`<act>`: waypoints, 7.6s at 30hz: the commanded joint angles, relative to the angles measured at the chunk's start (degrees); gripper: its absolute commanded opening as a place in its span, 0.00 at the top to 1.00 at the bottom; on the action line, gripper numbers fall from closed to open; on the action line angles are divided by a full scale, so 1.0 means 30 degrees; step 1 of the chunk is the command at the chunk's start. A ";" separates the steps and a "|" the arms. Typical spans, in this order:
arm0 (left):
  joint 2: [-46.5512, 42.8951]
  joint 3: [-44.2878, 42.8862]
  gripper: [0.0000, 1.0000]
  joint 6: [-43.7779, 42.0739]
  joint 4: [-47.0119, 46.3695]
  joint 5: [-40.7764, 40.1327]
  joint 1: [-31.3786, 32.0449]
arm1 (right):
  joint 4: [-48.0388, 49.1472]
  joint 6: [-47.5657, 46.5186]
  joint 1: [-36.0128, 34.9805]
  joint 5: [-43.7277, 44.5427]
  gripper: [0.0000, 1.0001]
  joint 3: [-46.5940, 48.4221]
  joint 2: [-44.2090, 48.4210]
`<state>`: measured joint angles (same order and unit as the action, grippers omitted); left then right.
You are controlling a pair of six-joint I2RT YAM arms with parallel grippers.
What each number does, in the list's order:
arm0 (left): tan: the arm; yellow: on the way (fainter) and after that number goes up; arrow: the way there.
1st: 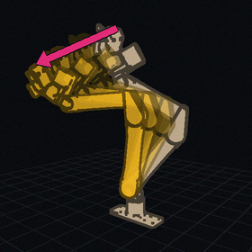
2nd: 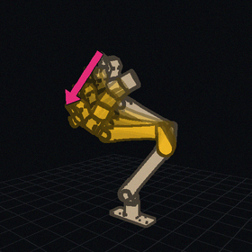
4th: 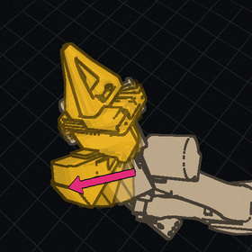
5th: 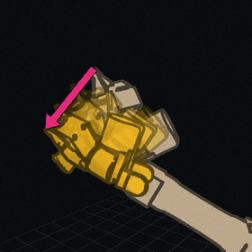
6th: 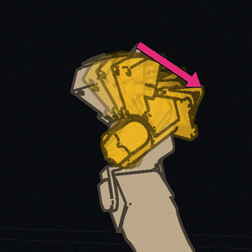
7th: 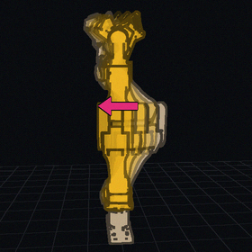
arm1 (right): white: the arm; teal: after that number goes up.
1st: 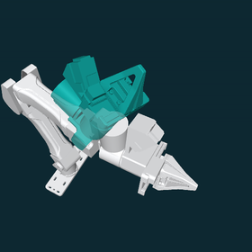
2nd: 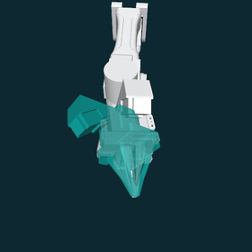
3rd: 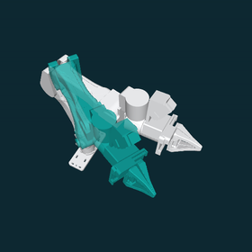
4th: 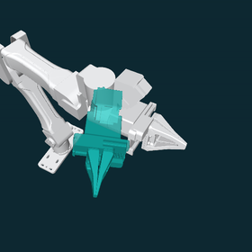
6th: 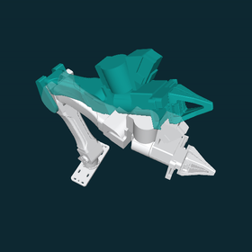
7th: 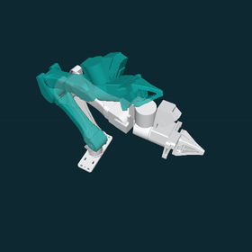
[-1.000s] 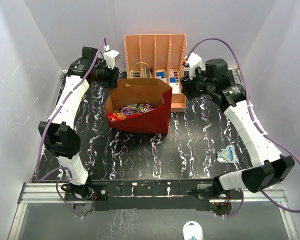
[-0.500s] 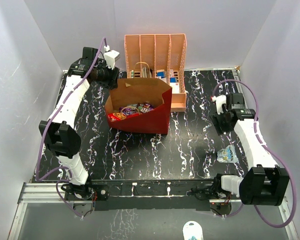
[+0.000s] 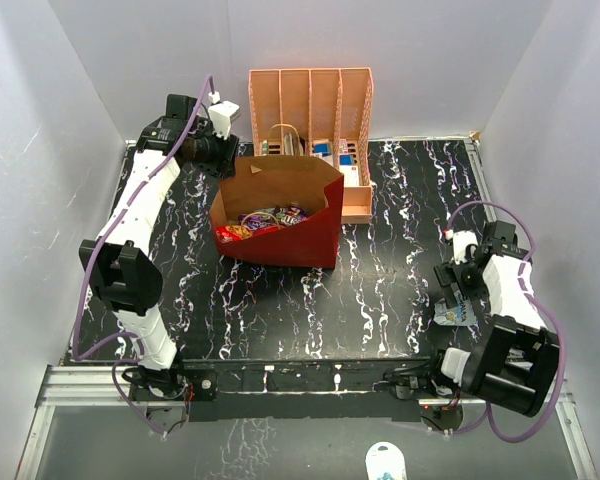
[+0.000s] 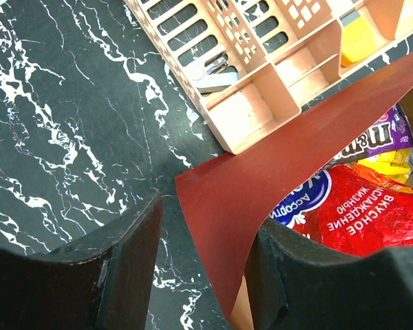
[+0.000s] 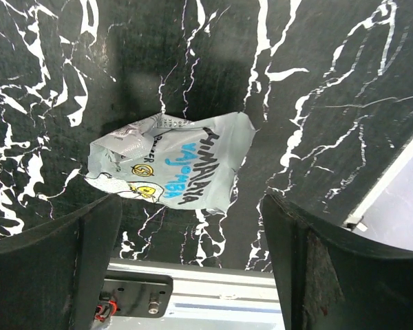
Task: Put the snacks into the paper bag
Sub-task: Pick up the snack from the center of the board, then place the snack in the paper bag, then reset both arms
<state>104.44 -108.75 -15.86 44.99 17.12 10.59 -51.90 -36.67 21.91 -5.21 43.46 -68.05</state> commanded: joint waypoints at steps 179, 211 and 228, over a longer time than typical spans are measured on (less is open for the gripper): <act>-1.2549 1.2580 0.01 0.3566 -1.3158 -0.3554 -0.5447 | 1.0724 0.8269 -0.7568 -0.0057 0.01 0.9714 0.0909; -1.5328 1.2825 0.02 0.3855 -1.0564 -0.1841 -0.5756 | 0.8613 0.9673 -0.6718 -0.2045 0.02 1.0729 0.3278; -1.5443 1.3290 0.02 0.3113 -0.9977 -0.2856 -0.5756 | 0.8785 0.9691 -0.6689 -0.2208 0.02 1.0058 0.3095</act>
<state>59.16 -68.29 -7.03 15.09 9.69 -6.33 -28.42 -8.40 1.72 -11.57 73.38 -59.11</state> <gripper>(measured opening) 0.983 0.984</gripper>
